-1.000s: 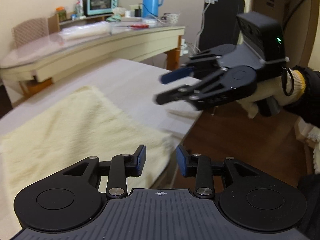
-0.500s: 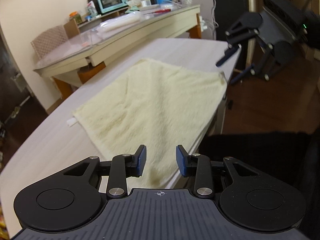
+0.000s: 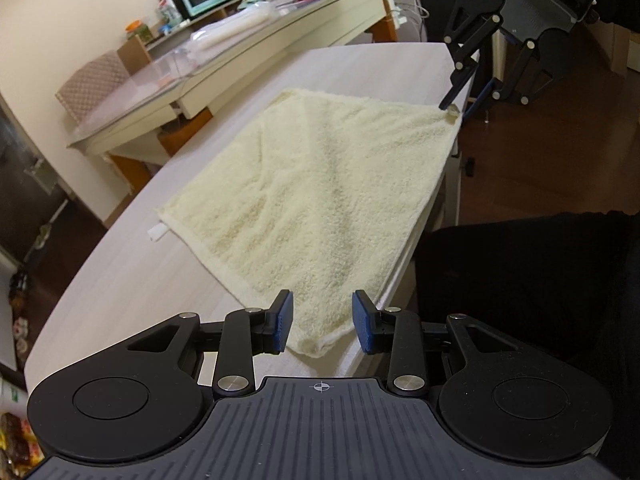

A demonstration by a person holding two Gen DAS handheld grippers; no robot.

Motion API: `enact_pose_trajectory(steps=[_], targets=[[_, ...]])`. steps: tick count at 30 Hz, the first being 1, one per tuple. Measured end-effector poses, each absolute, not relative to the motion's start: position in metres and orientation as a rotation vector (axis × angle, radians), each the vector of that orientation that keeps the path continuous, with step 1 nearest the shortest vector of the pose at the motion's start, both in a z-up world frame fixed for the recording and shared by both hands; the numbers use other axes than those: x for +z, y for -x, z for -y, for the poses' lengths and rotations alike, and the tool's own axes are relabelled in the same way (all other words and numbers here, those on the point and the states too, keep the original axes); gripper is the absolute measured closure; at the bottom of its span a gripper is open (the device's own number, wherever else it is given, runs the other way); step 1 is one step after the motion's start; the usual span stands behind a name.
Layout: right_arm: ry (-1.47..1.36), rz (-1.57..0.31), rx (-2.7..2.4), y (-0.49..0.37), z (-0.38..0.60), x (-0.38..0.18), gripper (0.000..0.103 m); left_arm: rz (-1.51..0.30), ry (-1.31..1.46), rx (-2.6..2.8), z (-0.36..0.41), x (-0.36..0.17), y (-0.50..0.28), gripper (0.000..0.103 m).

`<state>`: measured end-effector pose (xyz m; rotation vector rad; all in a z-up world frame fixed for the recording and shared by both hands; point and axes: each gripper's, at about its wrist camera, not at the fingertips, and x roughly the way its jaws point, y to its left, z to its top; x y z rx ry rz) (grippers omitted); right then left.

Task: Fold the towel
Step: 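Move the right gripper to a towel corner and grasp it, then lift the towel edge with the right gripper and fold it over toward the left gripper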

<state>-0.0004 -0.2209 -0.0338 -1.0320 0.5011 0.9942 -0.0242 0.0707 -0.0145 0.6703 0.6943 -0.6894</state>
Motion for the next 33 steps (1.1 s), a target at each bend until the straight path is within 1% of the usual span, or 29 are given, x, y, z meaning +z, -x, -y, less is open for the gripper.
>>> enact_pose_trajectory(steps=[8,13,14,16,18,20,21,33], targets=[[0.990,-0.514,0.962,0.009,0.234,-0.030,0.085,-0.620,-0.752,-0.744,-0.083,-0.016,0.039,0.067],[0.972,-0.514,0.951,0.008,0.236,-0.028,0.085,-0.585,-0.834,-0.773,-0.073,-0.026,0.039,0.067],[0.973,-0.513,0.951,0.008,0.235,-0.028,0.085,-0.584,-0.854,-0.774,-0.070,-0.028,0.038,0.069],[0.971,-0.514,0.954,0.007,0.235,-0.028,0.085,-0.581,-0.894,-0.780,-0.065,-0.033,0.034,0.078],[0.967,-0.511,0.951,0.006,0.235,-0.028,0.085,-0.591,-0.908,-0.792,-0.062,-0.034,0.030,0.089],[0.958,-0.512,0.952,0.005,0.236,-0.027,0.085,-0.600,-0.926,-0.805,-0.061,-0.035,0.030,0.091],[0.955,-0.511,0.950,0.005,0.236,-0.027,0.085,-0.613,-0.926,-0.816,-0.060,-0.035,0.029,0.096],[0.920,-0.500,0.920,0.009,0.248,-0.019,0.085,-0.664,-0.898,-0.924,-0.054,-0.013,0.044,0.097]])
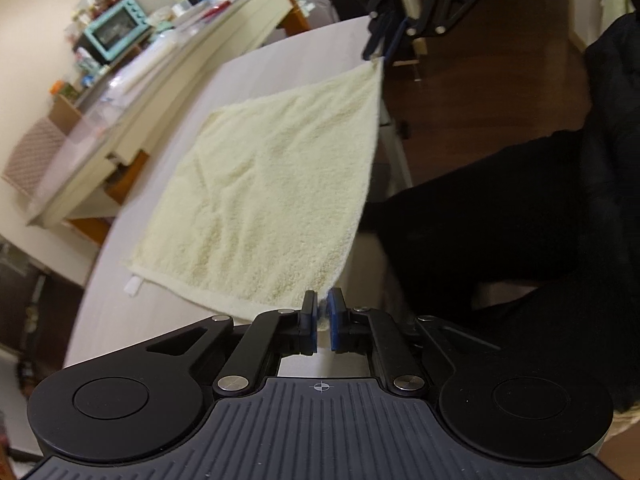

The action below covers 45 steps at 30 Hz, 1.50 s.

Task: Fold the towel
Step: 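Lift the towel edge with the right gripper and fold it over toward the left gripper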

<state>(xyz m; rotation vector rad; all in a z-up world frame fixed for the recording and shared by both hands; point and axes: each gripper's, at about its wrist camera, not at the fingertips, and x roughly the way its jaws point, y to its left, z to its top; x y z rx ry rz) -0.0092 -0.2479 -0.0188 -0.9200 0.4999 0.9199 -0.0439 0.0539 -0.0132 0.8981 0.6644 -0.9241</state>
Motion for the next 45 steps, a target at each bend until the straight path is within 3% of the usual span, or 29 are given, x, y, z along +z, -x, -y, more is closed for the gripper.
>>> enact_pose_trajectory(steps=[13,25,45], targets=[[0.892,-0.413,0.872,0.004,0.253,-0.003,0.086,-0.632,-0.851,-0.804,-0.052,0.013,0.017,0.097],[0.846,-0.346,0.782,-0.067,0.240,0.019,0.086,-0.638,-0.784,-0.663,-0.047,0.035,-0.063,0.097],[0.669,-0.502,0.743,-0.212,0.230,-0.010,0.086,-0.713,-0.698,-0.620,-0.061,0.000,-0.180,0.097]])
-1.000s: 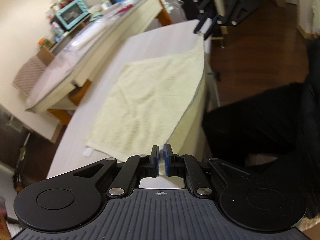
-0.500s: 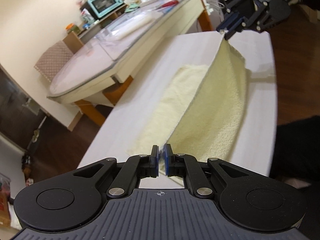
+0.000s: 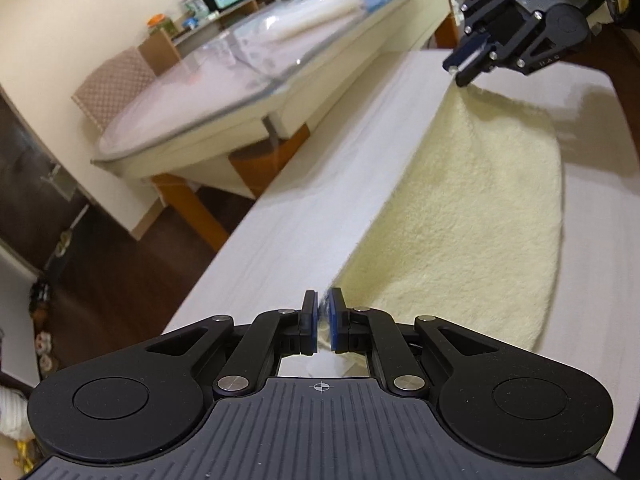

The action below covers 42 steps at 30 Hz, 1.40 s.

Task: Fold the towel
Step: 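Lift the towel edge with the right gripper and fold it over toward the left gripper, then open both grippers and release the folded towel strip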

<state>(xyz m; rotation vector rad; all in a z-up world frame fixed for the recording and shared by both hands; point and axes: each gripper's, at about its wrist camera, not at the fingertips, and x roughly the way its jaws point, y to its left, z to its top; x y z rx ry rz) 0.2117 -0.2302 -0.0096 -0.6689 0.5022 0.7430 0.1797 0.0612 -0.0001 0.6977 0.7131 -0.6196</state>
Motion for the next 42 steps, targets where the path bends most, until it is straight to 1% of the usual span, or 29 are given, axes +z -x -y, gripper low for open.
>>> enact_pose_trajectory(steps=[11,12,13,14,15,16,17,20,22,24,28,31,32,34,36,37,39,41,42], targets=[[0.665,-0.551,0.764,-0.230,0.228,-0.035,0.085,-0.747,-0.681,-0.579,-0.068,-0.018,-0.185,0.096],[0.659,-0.554,0.759,-0.230,0.229,-0.036,0.084,-0.747,-0.675,-0.573,-0.069,-0.019,-0.185,0.092],[0.653,-0.557,0.753,-0.229,0.230,-0.035,0.082,-0.747,-0.670,-0.563,-0.070,-0.019,-0.185,0.091],[0.642,-0.558,0.745,-0.229,0.232,-0.034,0.076,-0.746,-0.668,-0.558,-0.072,-0.019,-0.185,0.090],[0.629,-0.554,0.738,-0.227,0.235,-0.032,0.073,-0.748,-0.652,-0.557,-0.075,-0.017,-0.185,0.087],[0.618,-0.553,0.734,-0.225,0.237,-0.029,0.073,-0.748,-0.640,-0.553,-0.077,-0.016,-0.186,0.084],[0.601,-0.549,0.727,-0.222,0.240,-0.025,0.073,-0.747,-0.628,-0.548,-0.080,-0.014,-0.186,0.078],[0.542,-0.527,0.704,-0.207,0.250,-0.009,0.073,-0.734,-0.604,-0.526,-0.091,-0.007,-0.183,0.072],[0.506,-0.509,0.689,-0.195,0.250,0.001,0.073,-0.726,-0.596,-0.500,-0.099,-0.002,-0.180,0.072],[0.470,-0.491,0.694,-0.173,0.242,0.010,0.073,-0.723,-0.614,-0.486,-0.101,-0.001,-0.178,0.066],[0.441,-0.467,0.749,-0.136,0.208,0.011,0.073,-0.716,-0.676,-0.473,-0.098,-0.001,-0.173,0.062],[0.413,-0.454,0.805,-0.112,0.171,0.006,0.071,-0.709,-0.701,-0.476,-0.094,-0.002,-0.173,0.051],[0.412,-0.450,0.822,-0.104,0.155,0.002,0.069,-0.708,-0.706,-0.476,-0.093,-0.003,-0.174,0.046],[0.427,-0.440,0.839,-0.093,0.131,-0.005,0.068,-0.697,-0.720,-0.480,-0.091,-0.003,-0.174,0.041],[0.442,-0.444,0.857,-0.082,0.105,-0.011,0.065,-0.691,-0.720,-0.491,-0.089,-0.003,-0.176,0.026],[0.456,-0.442,0.855,-0.080,0.096,-0.013,0.064,-0.682,-0.722,-0.494,-0.089,-0.003,-0.176,0.024],[0.498,-0.429,0.841,-0.073,0.077,-0.017,0.063,-0.669,-0.724,-0.498,-0.088,-0.004,-0.177,0.015],[0.532,-0.426,0.817,-0.069,0.065,-0.019,0.063,-0.664,-0.722,-0.504,-0.089,-0.004,-0.178,0.010],[0.555,-0.425,0.802,-0.067,0.058,-0.021,0.063,-0.662,-0.721,-0.506,-0.090,-0.004,-0.179,0.010]])
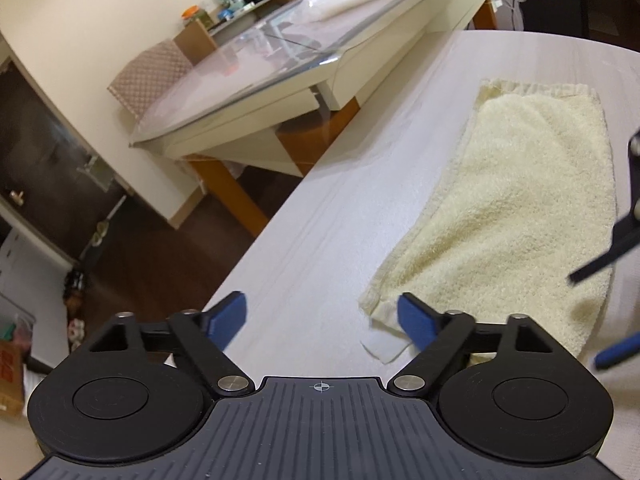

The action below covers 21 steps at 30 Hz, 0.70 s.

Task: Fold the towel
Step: 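Open both grippers and release the folded towel strip, then grasp the strip end with the left gripper while the right gripper grasps the other end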

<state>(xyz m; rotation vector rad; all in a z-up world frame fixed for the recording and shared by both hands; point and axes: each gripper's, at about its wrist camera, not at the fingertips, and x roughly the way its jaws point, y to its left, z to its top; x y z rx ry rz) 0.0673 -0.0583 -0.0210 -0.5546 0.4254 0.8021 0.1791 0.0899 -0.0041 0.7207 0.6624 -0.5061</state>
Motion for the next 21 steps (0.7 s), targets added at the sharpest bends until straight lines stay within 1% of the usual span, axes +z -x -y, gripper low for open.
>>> enact_pose_trajectory(steps=[10,11,12,13,14,15,18,21], targets=[[0.796,-0.377,0.714,-0.051,0.021,-0.034,0.065,-0.631,-0.713,-0.494,-0.107,-0.003,-0.186,0.007],[0.816,-0.371,0.713,-0.049,0.019,-0.036,0.068,-0.632,-0.710,-0.495,-0.110,-0.003,-0.186,0.007],[0.836,-0.365,0.713,-0.048,0.018,-0.037,0.075,-0.632,-0.707,-0.497,-0.113,-0.002,-0.186,0.007],[0.851,-0.361,0.712,-0.047,0.017,-0.038,0.075,-0.630,-0.713,-0.503,-0.115,-0.003,-0.184,0.007],[0.872,-0.358,0.711,-0.046,0.015,-0.040,0.083,-0.628,-0.721,-0.509,-0.117,-0.003,-0.182,0.007],[0.885,-0.356,0.713,-0.045,0.015,-0.041,0.094,-0.623,-0.733,-0.517,-0.120,-0.004,-0.179,0.007],[0.829,-0.362,0.742,-0.047,0.026,-0.033,0.095,-0.602,-0.759,-0.591,-0.128,-0.005,-0.164,0.007],[0.693,-0.403,0.806,-0.050,0.050,-0.015,0.096,-0.551,-0.783,-0.721,-0.133,-0.004,-0.143,0.007]])
